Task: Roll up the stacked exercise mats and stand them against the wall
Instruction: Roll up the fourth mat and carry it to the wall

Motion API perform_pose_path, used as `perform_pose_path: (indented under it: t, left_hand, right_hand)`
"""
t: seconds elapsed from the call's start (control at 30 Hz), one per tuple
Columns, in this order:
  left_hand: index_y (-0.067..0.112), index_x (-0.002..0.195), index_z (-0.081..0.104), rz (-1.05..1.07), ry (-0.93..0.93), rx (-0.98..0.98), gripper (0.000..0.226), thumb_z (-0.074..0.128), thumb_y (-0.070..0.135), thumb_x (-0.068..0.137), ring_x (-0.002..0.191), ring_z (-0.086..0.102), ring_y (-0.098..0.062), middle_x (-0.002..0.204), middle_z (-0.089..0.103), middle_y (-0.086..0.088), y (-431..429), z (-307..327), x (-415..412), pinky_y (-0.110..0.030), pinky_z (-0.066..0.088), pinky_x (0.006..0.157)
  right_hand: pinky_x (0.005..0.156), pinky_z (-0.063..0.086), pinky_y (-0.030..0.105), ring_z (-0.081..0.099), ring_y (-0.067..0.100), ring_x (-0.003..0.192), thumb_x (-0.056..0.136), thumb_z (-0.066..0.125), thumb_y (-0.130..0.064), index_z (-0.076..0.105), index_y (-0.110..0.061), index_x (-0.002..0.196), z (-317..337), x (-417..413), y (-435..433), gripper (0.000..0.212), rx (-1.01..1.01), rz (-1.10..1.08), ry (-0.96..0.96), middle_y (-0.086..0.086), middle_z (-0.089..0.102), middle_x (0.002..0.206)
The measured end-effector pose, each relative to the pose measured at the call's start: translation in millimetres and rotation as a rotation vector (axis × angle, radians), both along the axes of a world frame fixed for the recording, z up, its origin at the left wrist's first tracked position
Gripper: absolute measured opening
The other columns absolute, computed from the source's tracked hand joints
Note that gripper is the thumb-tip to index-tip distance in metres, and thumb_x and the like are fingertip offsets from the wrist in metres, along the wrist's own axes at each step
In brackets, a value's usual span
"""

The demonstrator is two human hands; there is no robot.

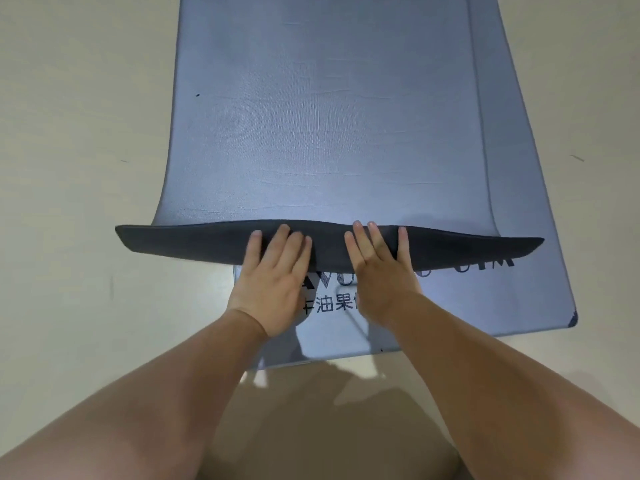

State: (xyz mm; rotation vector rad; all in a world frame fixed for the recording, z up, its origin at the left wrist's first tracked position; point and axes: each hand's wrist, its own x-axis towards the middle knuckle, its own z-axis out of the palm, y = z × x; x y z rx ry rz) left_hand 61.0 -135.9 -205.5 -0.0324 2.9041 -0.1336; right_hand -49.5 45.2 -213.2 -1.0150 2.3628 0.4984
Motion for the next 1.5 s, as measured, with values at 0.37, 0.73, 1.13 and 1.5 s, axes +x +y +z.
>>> perform_pose_path:
  t: [0.37, 0.73, 1.13, 1.5]
  left_hand:
    - [0.014, 0.144, 0.043, 0.258, -0.205, 0.127, 0.058, 0.052, 0.006, 0.087, 0.123, 0.042, -0.031, 0.132, 0.044, -0.008, -6, -8, -38, -0.057, 0.027, 0.116]
    - [0.015, 0.141, 0.048, 0.286, -0.17, 0.137, 0.057, 0.052, 0.004, 0.084, 0.116, 0.045, -0.035, 0.127, 0.05, -0.01, -7, -10, -31, -0.05, 0.032, 0.111]
    - [0.032, 0.104, 0.069, 0.413, -0.614, 0.754, 0.02, 0.079, 0.031, 0.086, 0.098, 0.066, -0.018, 0.103, 0.071, 0.008, -53, 34, -52, -0.041, 0.051, 0.096]
    - [0.03, 0.109, 0.059, 0.489, -0.459, 0.58, 0.02, 0.061, 0.047, 0.099, 0.112, 0.054, -0.025, 0.128, 0.061, -0.001, -44, 13, -54, -0.037, 0.043, 0.096]
  right_hand:
    - [0.129, 0.004, 0.058, -0.003, 0.043, 0.159, 0.11, 0.035, -0.027, -0.002, -0.003, 0.164, 6, -21, 21, 0.07, 0.036, 0.209, 0.095, 0.019, 0.004, 0.172]
    - [0.124, 0.03, 0.045, 0.048, 0.031, 0.132, 0.095, 0.054, 0.004, 0.028, -0.005, 0.16, 10, -31, 13, 0.071, -0.197, 0.006, -0.031, 0.018, 0.047, 0.143]
    - [0.07, 0.045, 0.028, 0.062, 0.017, 0.091, 0.089, 0.06, -0.012, 0.072, -0.033, 0.093, 55, -64, 31, 0.025, -0.245, -0.459, -0.553, -0.01, 0.066, 0.101]
    - [0.078, 0.043, 0.035, 0.059, 0.023, 0.094, 0.097, 0.051, -0.02, 0.059, -0.031, 0.111, 41, -51, 22, 0.019, -0.252, -0.448, -0.376, -0.003, 0.065, 0.104]
